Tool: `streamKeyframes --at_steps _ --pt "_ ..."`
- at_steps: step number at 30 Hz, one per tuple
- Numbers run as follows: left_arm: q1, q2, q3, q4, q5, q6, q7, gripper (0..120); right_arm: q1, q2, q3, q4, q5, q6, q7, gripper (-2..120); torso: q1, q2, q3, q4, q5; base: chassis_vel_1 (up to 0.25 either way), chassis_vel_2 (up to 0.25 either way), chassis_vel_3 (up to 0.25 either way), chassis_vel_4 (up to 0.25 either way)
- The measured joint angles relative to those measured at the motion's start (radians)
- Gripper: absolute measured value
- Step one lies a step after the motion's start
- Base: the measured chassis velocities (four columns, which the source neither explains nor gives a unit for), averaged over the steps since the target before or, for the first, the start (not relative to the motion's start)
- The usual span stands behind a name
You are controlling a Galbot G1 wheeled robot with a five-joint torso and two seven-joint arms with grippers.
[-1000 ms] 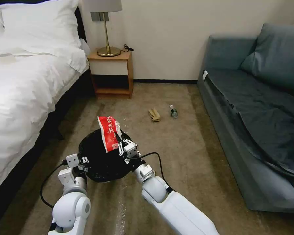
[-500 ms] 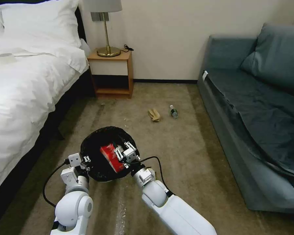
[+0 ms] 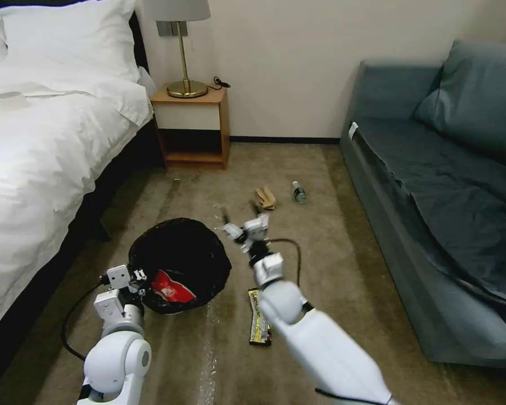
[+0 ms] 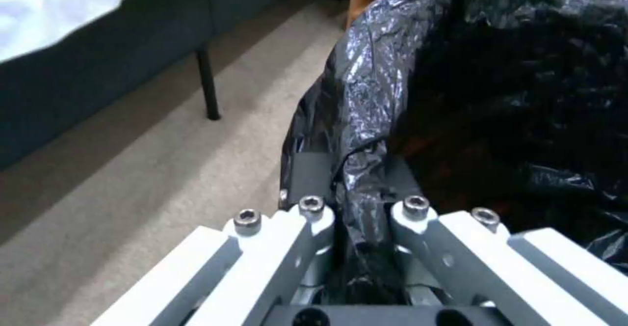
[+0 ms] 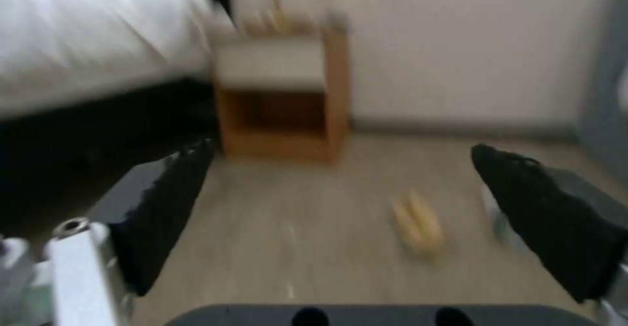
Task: Pick up the trash bin, then pick up the garbage on the floor and place it into the trash bin.
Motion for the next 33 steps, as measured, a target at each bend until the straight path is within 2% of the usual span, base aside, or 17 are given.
streamKeyframes --at_steps 2,11,18,33 --pt "0.006 0.0 -0.002 -0.009 0.0 -0.004 0.003 4 -0.001 -0.014 -0.032 -0.061 0.067 -0.012 0.009 100 0.0 0.0 0.0 0.0 0.0 0.0 0.0 0.0 0.0" --pt "0.011 -0.012 0.0 -0.018 0.005 -0.006 0.003 4 -0.088 -0.02 -0.122 -0.17 0.116 -0.006 -0.038 100 0.0 0.0 0.0 0.0 0.0 0.0 0.0 0.0 0.0" --pt "0.016 -0.019 0.005 -0.008 0.017 -0.013 0.005 4 -0.134 0.002 -0.135 -0.245 0.087 0.019 -0.044 100 0.0 0.0 0.0 0.0 -0.0002 0.0 0.0 0.0 0.0" --pt "0.016 -0.023 -0.007 0.003 0.012 -0.022 0.01 4 -0.149 0.046 -0.125 -0.42 0.009 0.101 -0.076 100 0.0 0.0 0.0 0.0001 -0.0001 0.0 0.0 0.0 0.0"
